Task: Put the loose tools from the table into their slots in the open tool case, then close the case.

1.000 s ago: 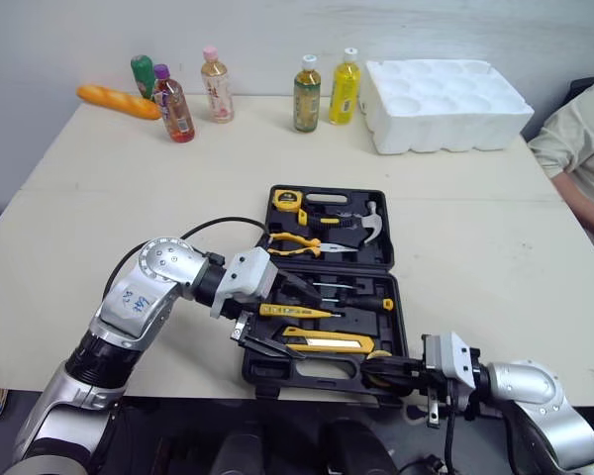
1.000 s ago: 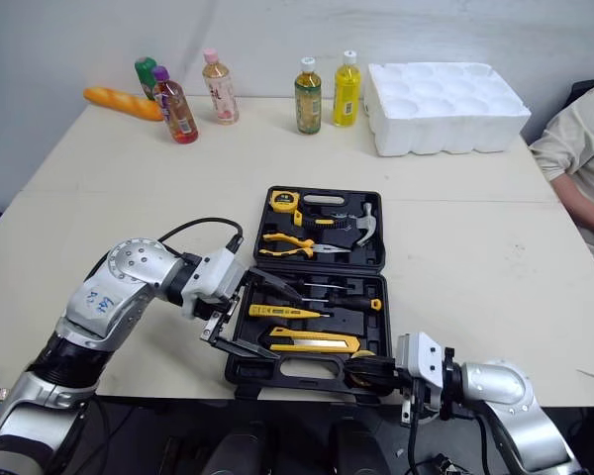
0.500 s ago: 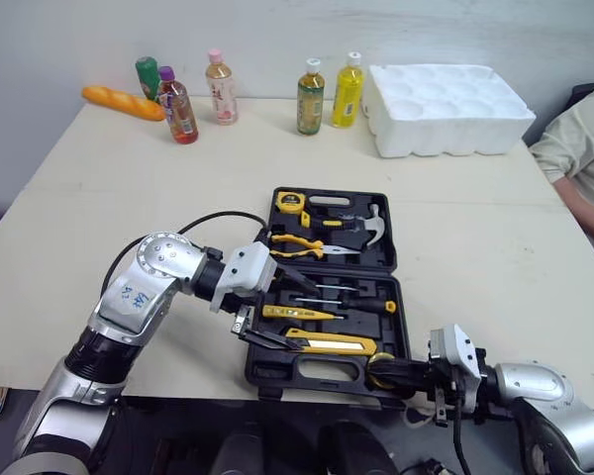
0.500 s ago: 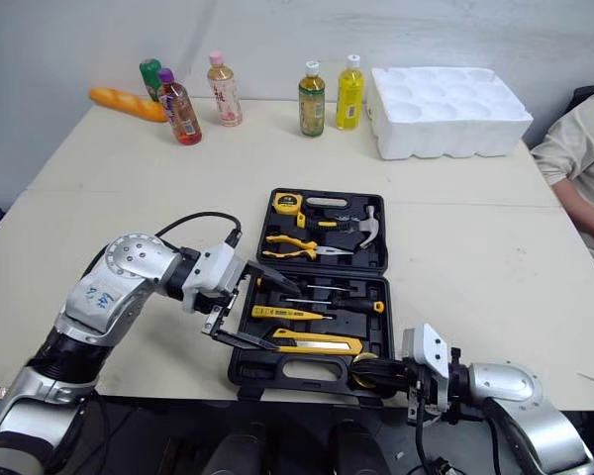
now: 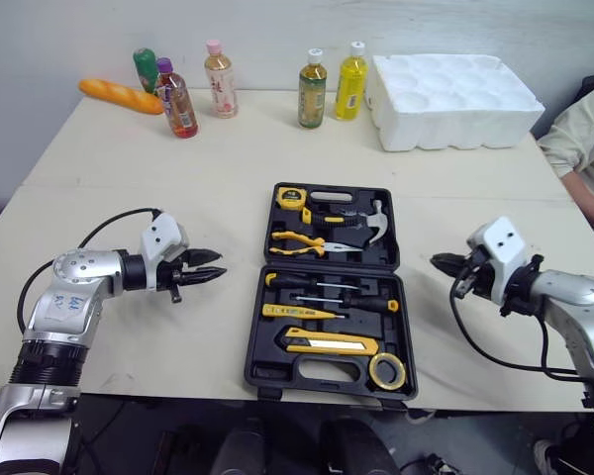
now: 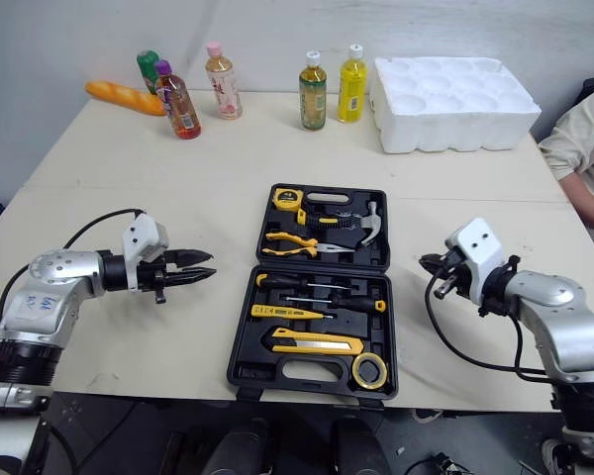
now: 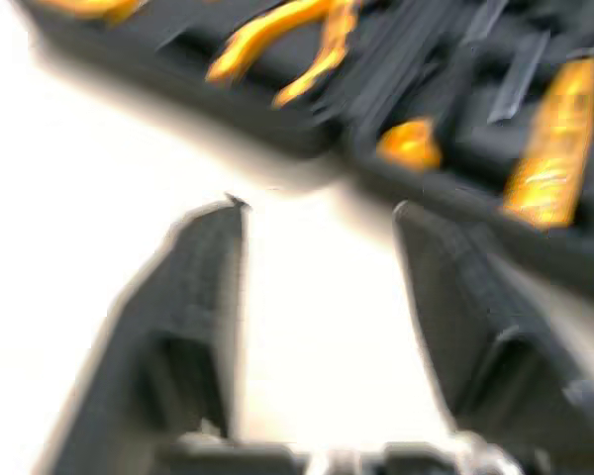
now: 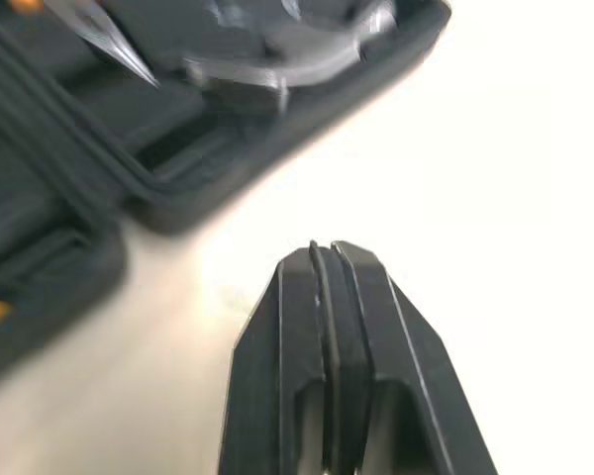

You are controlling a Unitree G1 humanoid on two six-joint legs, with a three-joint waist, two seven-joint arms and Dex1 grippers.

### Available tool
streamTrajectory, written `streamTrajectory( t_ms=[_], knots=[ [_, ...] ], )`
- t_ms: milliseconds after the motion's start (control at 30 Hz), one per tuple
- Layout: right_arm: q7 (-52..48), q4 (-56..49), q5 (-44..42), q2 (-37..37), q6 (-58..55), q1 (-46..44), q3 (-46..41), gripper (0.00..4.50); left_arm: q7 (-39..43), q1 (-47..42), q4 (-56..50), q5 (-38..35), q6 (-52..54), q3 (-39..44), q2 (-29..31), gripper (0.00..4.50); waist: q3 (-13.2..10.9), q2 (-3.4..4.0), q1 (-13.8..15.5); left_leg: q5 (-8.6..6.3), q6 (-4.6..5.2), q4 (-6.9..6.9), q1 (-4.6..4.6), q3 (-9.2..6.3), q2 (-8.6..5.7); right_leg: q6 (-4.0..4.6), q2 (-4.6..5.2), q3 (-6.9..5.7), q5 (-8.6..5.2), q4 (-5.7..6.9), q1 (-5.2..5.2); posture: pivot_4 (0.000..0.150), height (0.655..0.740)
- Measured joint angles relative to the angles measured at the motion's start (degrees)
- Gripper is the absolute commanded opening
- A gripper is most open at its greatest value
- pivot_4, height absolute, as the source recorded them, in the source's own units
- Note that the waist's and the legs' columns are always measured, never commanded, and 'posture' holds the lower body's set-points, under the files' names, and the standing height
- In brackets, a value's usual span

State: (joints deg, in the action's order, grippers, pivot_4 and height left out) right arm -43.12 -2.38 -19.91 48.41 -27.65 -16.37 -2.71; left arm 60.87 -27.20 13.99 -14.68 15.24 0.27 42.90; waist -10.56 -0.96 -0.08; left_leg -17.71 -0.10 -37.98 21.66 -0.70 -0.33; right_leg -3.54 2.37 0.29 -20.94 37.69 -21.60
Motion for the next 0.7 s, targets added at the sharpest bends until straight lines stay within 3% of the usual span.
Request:
streamTrajectory(
  t_ms=[33, 67, 233, 700],
  knots=[
    [-0.2, 0.9, 1.0, -0.7, 0.0, -1.1, 1.3, 0.0, -0.2, -0.9, 1.4, 0.9, -0.6, -0.7, -0.8, 0.15, 0.0, 0.0, 0.0, -0.02, 0.06, -0.05, 0.01, 0.01, -0.01, 0.0, 0.02, 0.0, 0.0, 0.03, 0.0, 0.15, 0.74],
    [-0.3, 1.3, 1.9, -1.6, 0.0, -2.1, 2.6, 0.0, -0.4, -2.0, 2.6, 1.5, -1.2, -1.3, -1.8, 0.06, 0.0, 0.0, 0.0, -0.02, 0.08, -0.07, 0.01, 0.0, -0.01, -0.01, 0.02, 0.0, 0.01, 0.05, 0.0, 0.15, 0.74],
    [-2.5, 2.5, 5.5, -4.1, 1.0, -5.0, 8.5, 0.0, -2.0, -6.1, 5.0, 4.0, -2.8, -4.2, -6.4, 0.06, 0.0, 0.0, -0.1, 0.07, -0.07, -0.02, 0.09, -0.01, -0.01, -0.01, -0.02, -0.01, 0.01, 0.22, -0.12, 0.15, 0.74],
    [-4.6, 4.6, 9.5, -8.4, 0.4, -9.3, 10.3, 0.0, -3.1, -7.8, 7.4, 7.2, 0.1, -7.3, -12.2, 0.06, 0.0, 0.0, -1.4, 0.12, -0.12, -0.08, 0.06, 0.03, 0.0, -0.01, -0.03, 0.02, 0.01, 0.24, -0.16, 0.15, 0.74]
  ],
)
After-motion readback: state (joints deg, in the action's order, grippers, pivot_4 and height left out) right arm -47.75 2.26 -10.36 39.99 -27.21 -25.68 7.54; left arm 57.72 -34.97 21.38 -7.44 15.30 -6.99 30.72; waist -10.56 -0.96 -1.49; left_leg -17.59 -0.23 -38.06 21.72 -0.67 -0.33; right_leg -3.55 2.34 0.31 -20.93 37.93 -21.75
